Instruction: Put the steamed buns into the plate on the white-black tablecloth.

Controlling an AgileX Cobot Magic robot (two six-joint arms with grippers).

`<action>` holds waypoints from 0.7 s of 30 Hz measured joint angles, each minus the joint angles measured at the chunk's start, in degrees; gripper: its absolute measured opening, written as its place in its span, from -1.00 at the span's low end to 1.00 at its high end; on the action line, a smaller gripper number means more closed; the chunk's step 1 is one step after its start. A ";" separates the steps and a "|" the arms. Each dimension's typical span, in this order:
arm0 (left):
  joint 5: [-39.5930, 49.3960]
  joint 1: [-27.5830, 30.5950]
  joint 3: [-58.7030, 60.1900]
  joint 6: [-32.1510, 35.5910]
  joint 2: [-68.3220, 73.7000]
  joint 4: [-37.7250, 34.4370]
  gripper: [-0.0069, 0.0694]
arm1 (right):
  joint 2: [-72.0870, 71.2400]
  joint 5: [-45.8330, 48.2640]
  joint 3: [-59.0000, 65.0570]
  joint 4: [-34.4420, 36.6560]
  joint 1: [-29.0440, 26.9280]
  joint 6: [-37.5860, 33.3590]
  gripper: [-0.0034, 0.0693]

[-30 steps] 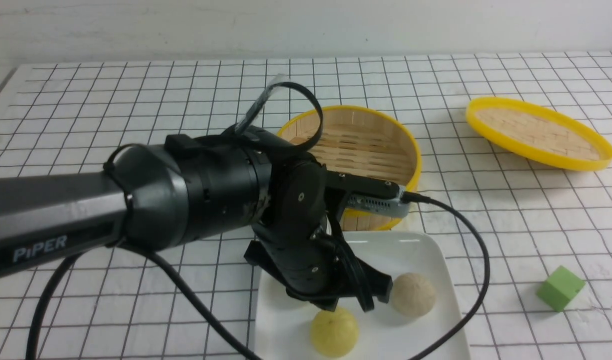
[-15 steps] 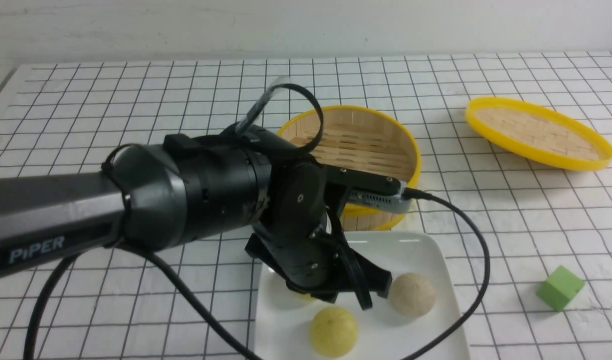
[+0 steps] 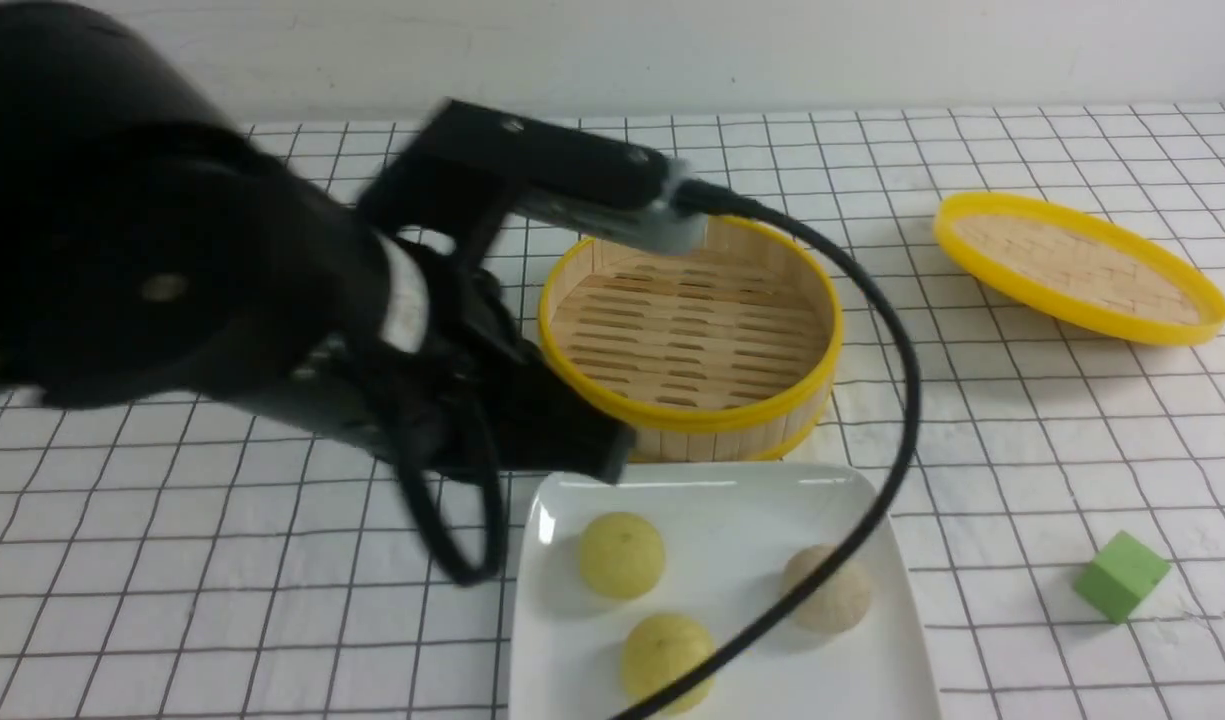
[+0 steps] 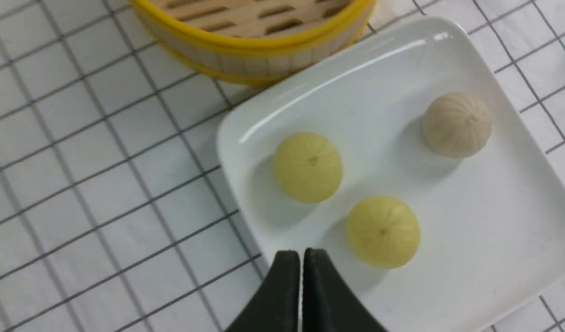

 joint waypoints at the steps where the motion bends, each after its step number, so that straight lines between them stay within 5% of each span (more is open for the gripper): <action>1: 2.06 0.00 0.06 -0.93 -2.69 1.15 -0.74 | 0.00 -0.12 0.00 0.00 0.00 0.00 -0.85; 9: 6.71 0.00 12.85 -8.95 -26.12 4.15 -0.78 | 0.00 -0.17 0.00 0.00 0.00 0.00 -0.82; 16: -17.01 0.00 33.57 -22.08 -42.69 8.70 -0.78 | 0.00 -0.17 0.00 0.00 0.00 0.00 -0.81; 21: -25.33 0.00 39.19 -34.87 -45.98 11.69 -0.77 | 0.00 -0.17 0.00 0.00 0.00 0.00 -0.79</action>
